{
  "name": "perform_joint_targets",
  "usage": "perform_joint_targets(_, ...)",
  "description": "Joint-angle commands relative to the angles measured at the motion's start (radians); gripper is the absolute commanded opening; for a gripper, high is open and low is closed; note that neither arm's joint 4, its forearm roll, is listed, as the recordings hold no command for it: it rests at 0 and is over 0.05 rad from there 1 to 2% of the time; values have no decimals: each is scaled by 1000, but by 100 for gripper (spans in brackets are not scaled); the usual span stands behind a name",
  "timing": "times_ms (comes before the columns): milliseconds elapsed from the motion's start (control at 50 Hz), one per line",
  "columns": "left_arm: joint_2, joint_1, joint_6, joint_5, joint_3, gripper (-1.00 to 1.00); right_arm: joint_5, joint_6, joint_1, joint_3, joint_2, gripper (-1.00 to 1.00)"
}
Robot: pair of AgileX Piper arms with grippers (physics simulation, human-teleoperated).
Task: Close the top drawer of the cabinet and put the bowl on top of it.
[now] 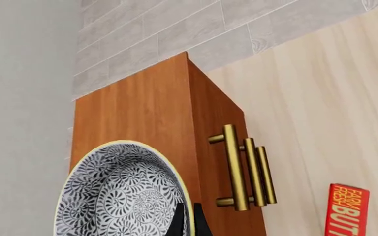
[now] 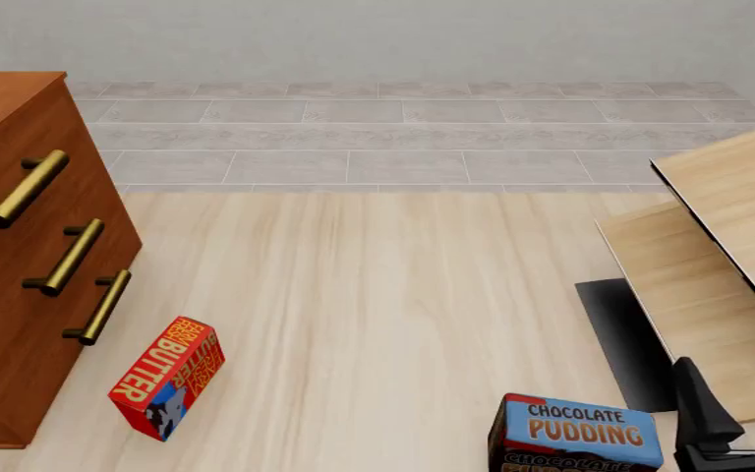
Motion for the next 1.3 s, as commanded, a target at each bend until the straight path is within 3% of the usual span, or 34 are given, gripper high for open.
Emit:
perform_joint_targets(20, 7, 6, -2, -15, 38, -100, -3, 0, 0, 0, 3, 100)
perform_joint_targets(260, 7, 20, 8, -6, 6, -100, -1, 5, -1, 1, 0, 100)
perform_joint_targets(280, 11, 24, 9, -6, -3, 100, -2, 5, -2, 1, 0, 100)
perform_joint_targets(640, 9, 44, 35, 32, -53, 100, 7, 7, 0, 0, -9, 100)
perform_joint_targets(1020, 12, 35, 53, 189, -294, 100, 18, 9, 2, -2, -22, 100)
perform_joint_targets(1300, -9, 12, 53, 244, -373, 100, 18, 12, 0, 1, -28, 100)
